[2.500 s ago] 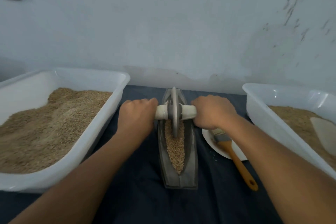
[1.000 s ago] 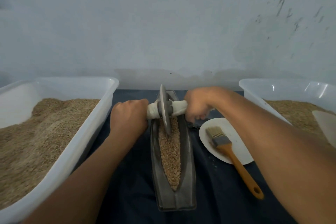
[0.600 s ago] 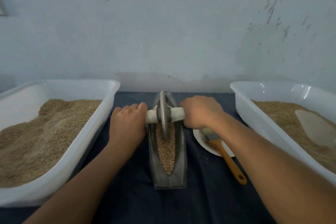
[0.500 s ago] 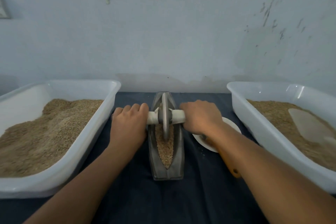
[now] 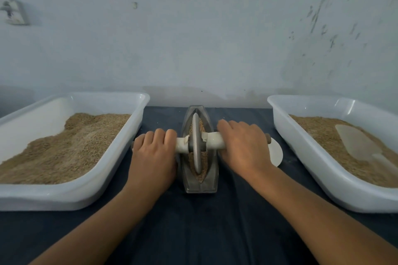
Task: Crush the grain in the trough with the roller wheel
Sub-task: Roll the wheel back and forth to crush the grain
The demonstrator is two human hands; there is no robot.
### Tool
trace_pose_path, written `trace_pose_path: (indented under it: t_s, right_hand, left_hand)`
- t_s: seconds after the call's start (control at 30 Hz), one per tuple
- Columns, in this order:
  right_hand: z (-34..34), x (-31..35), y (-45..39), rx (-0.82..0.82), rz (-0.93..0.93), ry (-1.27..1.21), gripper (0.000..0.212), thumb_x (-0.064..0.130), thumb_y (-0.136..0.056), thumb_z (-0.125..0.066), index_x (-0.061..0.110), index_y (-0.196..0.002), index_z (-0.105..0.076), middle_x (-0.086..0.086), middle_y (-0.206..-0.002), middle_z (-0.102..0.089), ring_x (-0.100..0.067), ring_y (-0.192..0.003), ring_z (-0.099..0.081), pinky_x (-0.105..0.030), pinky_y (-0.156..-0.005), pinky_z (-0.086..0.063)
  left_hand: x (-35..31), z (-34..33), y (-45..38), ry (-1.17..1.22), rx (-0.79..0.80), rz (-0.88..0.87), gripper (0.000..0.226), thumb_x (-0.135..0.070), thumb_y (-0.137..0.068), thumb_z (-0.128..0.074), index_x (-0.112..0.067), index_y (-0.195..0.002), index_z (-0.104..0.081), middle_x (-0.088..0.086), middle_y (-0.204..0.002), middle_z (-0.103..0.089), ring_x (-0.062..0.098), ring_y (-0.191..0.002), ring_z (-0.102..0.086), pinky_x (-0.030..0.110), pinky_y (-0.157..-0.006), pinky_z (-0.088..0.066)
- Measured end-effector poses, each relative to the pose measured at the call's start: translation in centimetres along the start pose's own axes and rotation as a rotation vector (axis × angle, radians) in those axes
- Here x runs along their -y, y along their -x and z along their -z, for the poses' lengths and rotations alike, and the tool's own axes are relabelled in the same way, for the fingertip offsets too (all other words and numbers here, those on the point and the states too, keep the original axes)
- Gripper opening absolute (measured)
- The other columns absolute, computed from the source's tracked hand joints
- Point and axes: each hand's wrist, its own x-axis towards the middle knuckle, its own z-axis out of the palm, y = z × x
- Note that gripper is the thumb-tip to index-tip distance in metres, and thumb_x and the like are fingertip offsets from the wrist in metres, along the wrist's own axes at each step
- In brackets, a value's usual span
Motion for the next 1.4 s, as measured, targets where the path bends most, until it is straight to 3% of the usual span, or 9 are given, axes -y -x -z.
trace_pose_path:
  t_s: [0.13, 0.23, 0.37, 0.6, 0.73, 0.83, 0.97, 1.2, 1.4]
  right_hand:
    - [-0.5, -0.4, -0.3, 0.085, -0.001, -0.025, 0.032, 0.024, -0.069, -0.078, 0.020, -0.087, -0.053, 0.003, -0.071, -0.058, -0.025, -0.058, -0.054, -0.031, -0.052, -0.026]
    - [-1.4, -1.0, -1.8, 0.313, -0.080, -0.055, 0.025, 0.032, -0.078, -0.067, 0.029, -0.087, -0.044, 0.010, -0.068, -0.044, -0.020, -0.060, -0.045, -0.029, -0.049, -0.017]
    - [-2.9, -2.1, -4.7, 0.589, -0.109, -0.084, 0.016, 0.038, -0.075, -0.061, 0.033, -0.079, -0.047, 0.009, -0.072, -0.052, -0.017, -0.061, -0.049, -0.029, -0.051, -0.030]
    - [-5.6, -3.7, -9.4, 0.953, -0.121, -0.224, 0.017, 0.035, -0.068, -0.073, 0.023, -0.078, -0.067, 0.001, -0.075, -0.069, -0.017, -0.063, -0.064, -0.028, -0.055, -0.044]
    - [-6.5, -4.5, -11.7, 1.126, -0.143, -0.310, 0.028, 0.034, -0.063, -0.077, 0.010, -0.077, -0.073, -0.001, -0.058, -0.066, -0.018, -0.049, -0.058, -0.027, -0.052, -0.043]
    - [-7.1, -4.5, -12.7, 1.121, -0.139, -0.284, 0.027, 0.032, -0.064, -0.078, 0.008, -0.076, -0.073, 0.001, -0.050, -0.061, -0.021, -0.051, -0.057, -0.028, -0.054, -0.043]
    - [-7.6, -4.5, -12.1, 1.023, -0.108, -0.244, 0.023, 0.026, -0.062, -0.074, 0.010, -0.078, -0.073, -0.002, -0.065, -0.065, -0.021, -0.057, -0.059, -0.029, -0.054, -0.041]
    - [-6.7, -4.1, -8.6, 0.658, -0.046, -0.136, 0.012, 0.042, -0.072, -0.061, 0.035, -0.079, -0.053, 0.011, -0.075, -0.059, -0.013, -0.063, -0.055, -0.026, -0.049, -0.032]
    - [-5.5, -2.5, -4.3, 0.387, -0.107, -0.066, 0.019, 0.042, -0.078, -0.059, 0.033, -0.088, -0.046, 0.010, -0.065, -0.047, -0.021, -0.058, -0.048, -0.030, -0.050, -0.029]
  left_hand:
    - [0.2, -0.5, -0.7, 0.006, 0.032, -0.002, 0.032, -0.022, -0.073, -0.073, -0.020, -0.096, -0.050, 0.000, -0.089, -0.053, 0.024, -0.081, -0.051, 0.037, -0.077, -0.039]
    - [0.3, -1.3, -2.2, 0.020, 0.073, -0.004, 0.032, -0.018, -0.072, -0.075, -0.019, -0.089, -0.048, -0.001, -0.083, -0.054, 0.024, -0.075, -0.053, 0.037, -0.072, -0.039]
    - [0.5, -2.7, -4.6, -0.045, 0.104, 0.014, 0.031, -0.018, -0.075, -0.071, -0.022, -0.080, -0.040, -0.002, -0.072, -0.053, 0.021, -0.063, -0.047, 0.036, -0.065, -0.036]
    - [1.4, -5.9, -9.0, -0.142, 0.225, 0.043, 0.025, -0.026, -0.085, -0.064, -0.028, -0.079, -0.040, -0.008, -0.069, -0.046, 0.016, -0.061, -0.041, 0.033, -0.067, -0.030]
    - [1.8, -7.0, -10.6, -0.161, 0.222, 0.034, 0.018, -0.027, -0.087, -0.061, -0.030, -0.080, -0.045, -0.008, -0.068, -0.049, 0.015, -0.059, -0.043, 0.033, -0.065, -0.031]
    - [2.1, -7.8, -10.9, -0.110, 0.216, 0.059, 0.015, -0.028, -0.088, -0.059, -0.031, -0.079, -0.047, -0.008, -0.068, -0.048, 0.016, -0.061, -0.045, 0.033, -0.067, -0.033]
    - [2.0, -8.1, -10.7, -0.109, 0.173, 0.060, 0.019, -0.025, -0.086, -0.061, -0.029, -0.076, -0.046, -0.008, -0.065, -0.045, 0.016, -0.060, -0.043, 0.033, -0.066, -0.031]
    - [1.3, -6.1, -9.2, -0.121, 0.137, 0.037, 0.023, -0.022, -0.082, -0.067, -0.025, -0.082, -0.044, -0.006, -0.072, -0.047, 0.017, -0.063, -0.043, 0.034, -0.066, -0.029]
    - [0.5, -4.0, -5.8, -0.112, 0.079, 0.016, 0.023, -0.015, -0.079, -0.065, -0.022, -0.085, -0.044, -0.002, -0.078, -0.054, 0.022, -0.070, -0.051, 0.035, -0.069, -0.034]
